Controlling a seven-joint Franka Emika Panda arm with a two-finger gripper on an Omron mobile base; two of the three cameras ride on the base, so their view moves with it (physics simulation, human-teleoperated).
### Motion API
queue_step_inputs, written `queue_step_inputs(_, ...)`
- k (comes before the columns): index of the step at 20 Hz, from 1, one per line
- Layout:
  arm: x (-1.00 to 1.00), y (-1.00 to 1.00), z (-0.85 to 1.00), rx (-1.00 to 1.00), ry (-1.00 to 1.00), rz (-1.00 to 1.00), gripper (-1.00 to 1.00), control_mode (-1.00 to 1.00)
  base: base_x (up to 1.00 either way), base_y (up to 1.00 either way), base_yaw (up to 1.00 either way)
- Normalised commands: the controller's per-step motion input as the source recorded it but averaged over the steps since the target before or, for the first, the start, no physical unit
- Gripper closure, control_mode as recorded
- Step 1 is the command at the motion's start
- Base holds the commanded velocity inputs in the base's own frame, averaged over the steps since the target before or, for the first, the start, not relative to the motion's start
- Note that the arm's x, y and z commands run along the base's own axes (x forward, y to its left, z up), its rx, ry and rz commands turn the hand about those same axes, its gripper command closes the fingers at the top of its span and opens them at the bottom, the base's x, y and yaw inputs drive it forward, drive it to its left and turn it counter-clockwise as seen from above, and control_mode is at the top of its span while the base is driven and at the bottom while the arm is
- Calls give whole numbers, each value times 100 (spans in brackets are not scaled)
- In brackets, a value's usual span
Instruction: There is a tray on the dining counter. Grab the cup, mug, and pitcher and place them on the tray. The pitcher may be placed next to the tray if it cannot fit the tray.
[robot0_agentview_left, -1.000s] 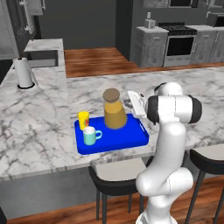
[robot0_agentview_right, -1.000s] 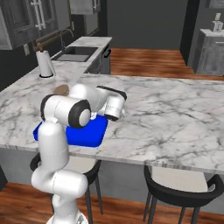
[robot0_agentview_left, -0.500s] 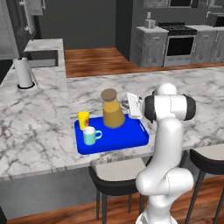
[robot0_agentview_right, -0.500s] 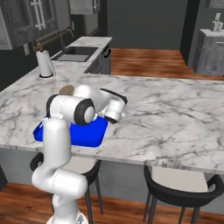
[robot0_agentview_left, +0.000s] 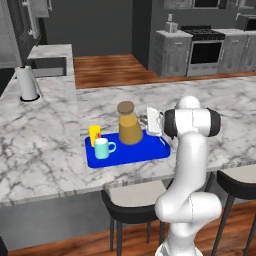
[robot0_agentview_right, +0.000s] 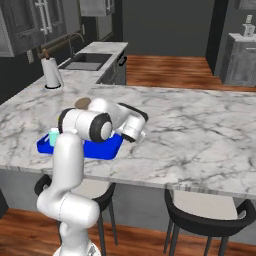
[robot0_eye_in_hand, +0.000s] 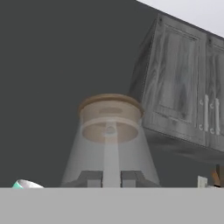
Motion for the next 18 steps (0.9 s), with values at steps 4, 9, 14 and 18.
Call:
queue_step_inputs(4,25,-5,-29,-2,10,-5,100,-100,0,0,0)
queue_step_inputs(9,11,0,-22,-3,8,-2,100,-100,0,0,0)
queue_step_inputs(14,-15,0,0,-1,1,0,100,-100,0,0,0)
queue_step_inputs(18,-31,0,0,0,0,0,100,-100,0,0,0)
